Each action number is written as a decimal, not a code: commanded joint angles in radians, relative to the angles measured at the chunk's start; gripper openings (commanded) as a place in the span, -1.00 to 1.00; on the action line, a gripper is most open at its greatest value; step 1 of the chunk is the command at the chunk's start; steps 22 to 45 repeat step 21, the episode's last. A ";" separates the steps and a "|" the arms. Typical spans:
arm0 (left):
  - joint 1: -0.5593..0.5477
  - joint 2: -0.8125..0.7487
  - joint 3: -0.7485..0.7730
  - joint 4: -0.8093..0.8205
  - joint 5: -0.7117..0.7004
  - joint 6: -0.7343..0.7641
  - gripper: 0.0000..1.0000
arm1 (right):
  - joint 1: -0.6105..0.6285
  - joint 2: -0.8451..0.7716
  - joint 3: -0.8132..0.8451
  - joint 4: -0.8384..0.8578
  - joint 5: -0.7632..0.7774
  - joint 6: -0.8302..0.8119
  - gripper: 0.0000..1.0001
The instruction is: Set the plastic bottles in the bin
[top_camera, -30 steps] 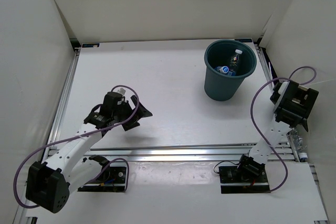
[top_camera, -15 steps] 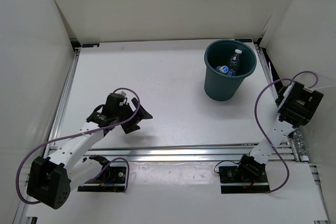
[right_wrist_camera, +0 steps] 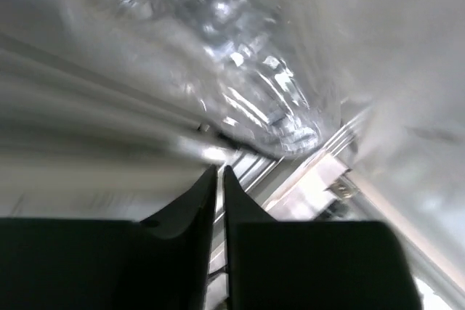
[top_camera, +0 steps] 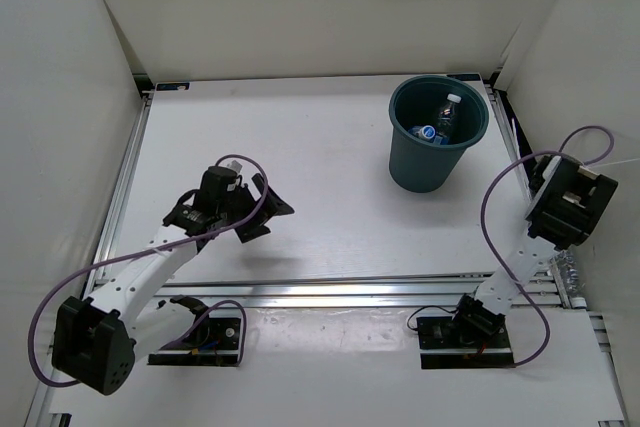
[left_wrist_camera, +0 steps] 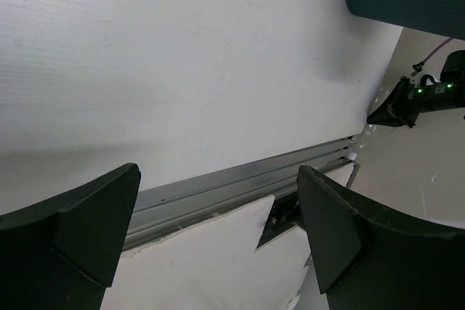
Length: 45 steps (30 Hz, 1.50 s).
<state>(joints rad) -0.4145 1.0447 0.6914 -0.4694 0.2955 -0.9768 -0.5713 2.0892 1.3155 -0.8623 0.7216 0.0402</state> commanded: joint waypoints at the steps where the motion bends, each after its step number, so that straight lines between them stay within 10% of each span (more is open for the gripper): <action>1: -0.003 0.003 0.056 0.005 -0.001 0.023 1.00 | 0.065 -0.103 0.057 -0.061 -0.097 0.159 -0.66; 6: -0.012 0.003 0.086 0.005 0.008 0.044 1.00 | 0.226 -0.201 0.097 -0.142 -0.172 0.375 -0.04; 9: -0.012 0.003 0.105 -0.018 -0.001 0.067 1.00 | 0.382 -0.247 0.157 -0.308 -0.093 0.622 0.80; 13: -0.012 0.003 0.129 -0.061 -0.010 0.078 1.00 | 0.432 -0.284 0.203 -0.402 -0.264 0.725 1.00; 21: -0.012 0.012 0.247 -0.254 -0.148 0.182 1.00 | 0.521 -0.568 -0.028 -0.236 -0.476 0.676 1.00; 45: -0.012 0.012 0.247 -0.254 -0.148 0.182 1.00 | 0.521 -0.568 -0.028 -0.236 -0.476 0.676 1.00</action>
